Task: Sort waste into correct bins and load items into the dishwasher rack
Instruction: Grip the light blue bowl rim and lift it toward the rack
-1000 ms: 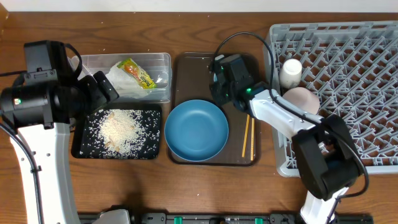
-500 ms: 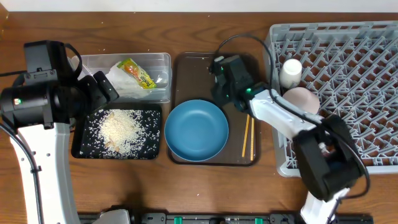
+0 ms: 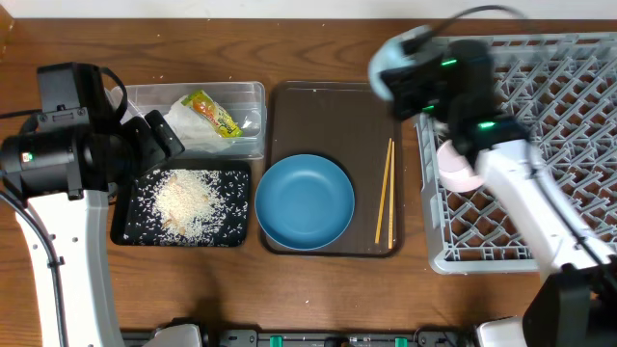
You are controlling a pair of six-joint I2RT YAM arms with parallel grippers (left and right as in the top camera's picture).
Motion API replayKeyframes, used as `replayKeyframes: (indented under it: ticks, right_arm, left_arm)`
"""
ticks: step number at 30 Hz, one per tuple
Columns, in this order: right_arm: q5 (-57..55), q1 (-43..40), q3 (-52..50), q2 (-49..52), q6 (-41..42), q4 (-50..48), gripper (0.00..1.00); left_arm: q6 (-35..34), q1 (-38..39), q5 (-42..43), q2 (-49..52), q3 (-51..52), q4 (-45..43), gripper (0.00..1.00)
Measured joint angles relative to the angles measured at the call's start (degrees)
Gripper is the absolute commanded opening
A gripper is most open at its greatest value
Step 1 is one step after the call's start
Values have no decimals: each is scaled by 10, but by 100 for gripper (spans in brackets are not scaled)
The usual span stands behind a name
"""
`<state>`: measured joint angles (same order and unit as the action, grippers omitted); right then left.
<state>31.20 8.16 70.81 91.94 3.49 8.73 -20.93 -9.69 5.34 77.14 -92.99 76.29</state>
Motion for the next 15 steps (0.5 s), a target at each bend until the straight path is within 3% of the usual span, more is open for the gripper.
replayKeyframes:
  ticks: [3,8,15]
  right_arm:
    - [123,-84,0,15,19,-44,1]
    - [338,-179,2,78,104,-242,1]
    - [471,-203,4,179,239,-399,1]
  left_arm:
    - [0,0,0,0,0,0,96]
    - [0,0,0,0,0,0,96]
    - [0,0,0,0,0,0,96]
